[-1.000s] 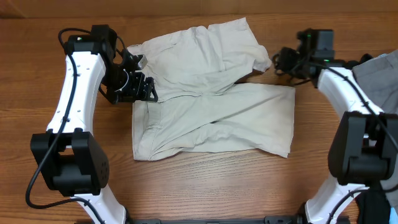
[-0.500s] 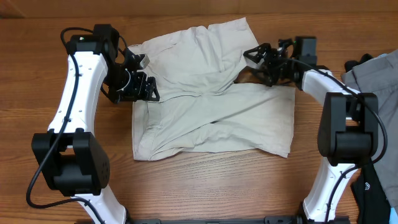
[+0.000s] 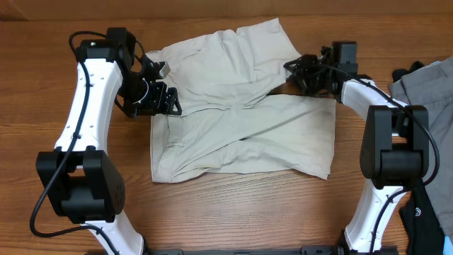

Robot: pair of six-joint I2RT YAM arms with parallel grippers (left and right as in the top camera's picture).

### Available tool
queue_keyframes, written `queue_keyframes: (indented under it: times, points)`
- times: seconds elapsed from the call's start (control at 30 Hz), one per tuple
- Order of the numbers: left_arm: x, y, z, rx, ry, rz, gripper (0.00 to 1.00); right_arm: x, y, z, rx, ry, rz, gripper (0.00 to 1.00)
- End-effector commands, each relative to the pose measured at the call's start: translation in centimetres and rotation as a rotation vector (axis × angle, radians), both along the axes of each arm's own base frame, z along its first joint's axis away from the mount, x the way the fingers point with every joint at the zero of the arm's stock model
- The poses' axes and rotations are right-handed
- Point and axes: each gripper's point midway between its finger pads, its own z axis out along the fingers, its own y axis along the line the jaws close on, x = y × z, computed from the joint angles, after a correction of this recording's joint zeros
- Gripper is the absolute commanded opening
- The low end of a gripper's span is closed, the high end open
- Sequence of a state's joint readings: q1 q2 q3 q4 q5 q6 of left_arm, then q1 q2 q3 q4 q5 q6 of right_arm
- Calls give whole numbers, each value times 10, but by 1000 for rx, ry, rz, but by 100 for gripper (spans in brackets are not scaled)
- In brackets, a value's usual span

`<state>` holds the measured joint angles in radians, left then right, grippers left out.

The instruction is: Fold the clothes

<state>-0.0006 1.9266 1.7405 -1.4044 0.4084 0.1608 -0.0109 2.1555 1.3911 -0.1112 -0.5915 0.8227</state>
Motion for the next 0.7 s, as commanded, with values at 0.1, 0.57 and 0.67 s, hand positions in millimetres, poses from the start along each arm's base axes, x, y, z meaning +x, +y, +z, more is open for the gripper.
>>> queue_keyframes:
  times: [0.1, 0.57, 0.67]
  points:
    - [-5, -5, -1, -12, 13, -25, 82, 13, -37, 17, -180, -199, 86, 21]
    - [-1, -5, -1, -12, -3, -24, 82, -20, -96, 49, -308, -188, 117, 82]
    - [1, -5, -1, -12, -11, -25, 82, -22, -84, 27, -243, -100, 90, 86]
